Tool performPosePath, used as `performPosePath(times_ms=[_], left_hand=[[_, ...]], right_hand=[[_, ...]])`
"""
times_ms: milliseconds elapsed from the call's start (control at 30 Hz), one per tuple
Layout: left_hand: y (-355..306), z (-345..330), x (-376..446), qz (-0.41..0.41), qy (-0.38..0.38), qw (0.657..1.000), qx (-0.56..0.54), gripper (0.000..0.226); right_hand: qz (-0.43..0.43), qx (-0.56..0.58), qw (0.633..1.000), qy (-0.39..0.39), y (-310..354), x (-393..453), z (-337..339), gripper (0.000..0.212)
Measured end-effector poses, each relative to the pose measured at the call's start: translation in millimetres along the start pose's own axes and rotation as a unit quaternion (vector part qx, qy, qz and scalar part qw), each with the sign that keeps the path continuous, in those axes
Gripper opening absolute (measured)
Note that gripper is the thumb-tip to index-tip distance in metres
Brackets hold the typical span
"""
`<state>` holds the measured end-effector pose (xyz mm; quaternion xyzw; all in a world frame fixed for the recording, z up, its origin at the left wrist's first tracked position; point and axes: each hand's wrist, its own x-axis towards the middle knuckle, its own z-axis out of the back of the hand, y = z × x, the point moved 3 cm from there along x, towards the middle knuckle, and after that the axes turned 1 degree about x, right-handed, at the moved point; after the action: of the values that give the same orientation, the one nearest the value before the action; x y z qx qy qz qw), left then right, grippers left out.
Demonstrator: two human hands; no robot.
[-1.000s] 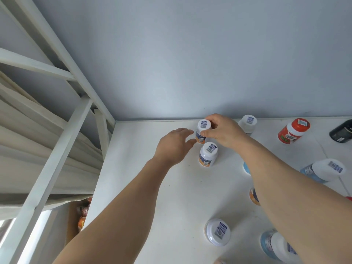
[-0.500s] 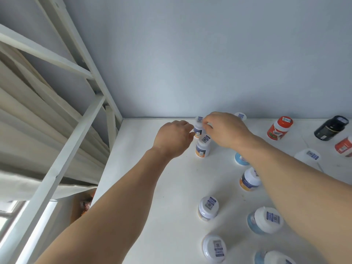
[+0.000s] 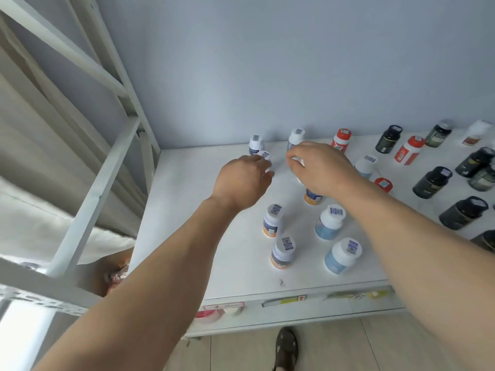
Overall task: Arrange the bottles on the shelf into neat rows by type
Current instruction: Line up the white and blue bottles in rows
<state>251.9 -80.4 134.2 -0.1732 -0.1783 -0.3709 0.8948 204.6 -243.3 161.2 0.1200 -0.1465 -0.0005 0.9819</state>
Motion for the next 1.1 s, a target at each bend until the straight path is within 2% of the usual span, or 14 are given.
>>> performPosePath(times_ms=[300,533,667,767,833,967,1100], left_hand=[[-75,22,-55,0.001,-0.026,0.999,-0.036,0.027],[-149,22,-121,-0.008,-0.067,0.995,-0.071,0.017],[-180,-11,-160,0.026,-0.041,0.996,-0.08,0.018],[-187,-45,-183,0.055,0.016,0.995,-0.085,0.027],[-185,-68,-194,0.066,0.058,0.993,-0.073,0.036],[-174,-106,-202,0.083,0.08,0.992,-0.042,0.048],[-164,-129,-205,0.07,0.045,0.996,-0.023,0.049]], right_hand=[[-0.015,0.055,0.998,-0.029,0,-93,37,0.024],[-0.033,0.142,0.985,-0.098,-44,-198,42,0.019],[-0.056,0.156,0.985,-0.053,-84,-252,11,0.02],[-0.091,0.133,0.986,0.041,-109,-274,-23,0.038],[-0.086,0.123,0.986,0.077,-116,-281,-41,0.05],[-0.054,0.098,0.99,0.084,-123,-278,-74,0.06],[-0.041,0.06,0.997,0.032,-122,-272,-97,0.061]])
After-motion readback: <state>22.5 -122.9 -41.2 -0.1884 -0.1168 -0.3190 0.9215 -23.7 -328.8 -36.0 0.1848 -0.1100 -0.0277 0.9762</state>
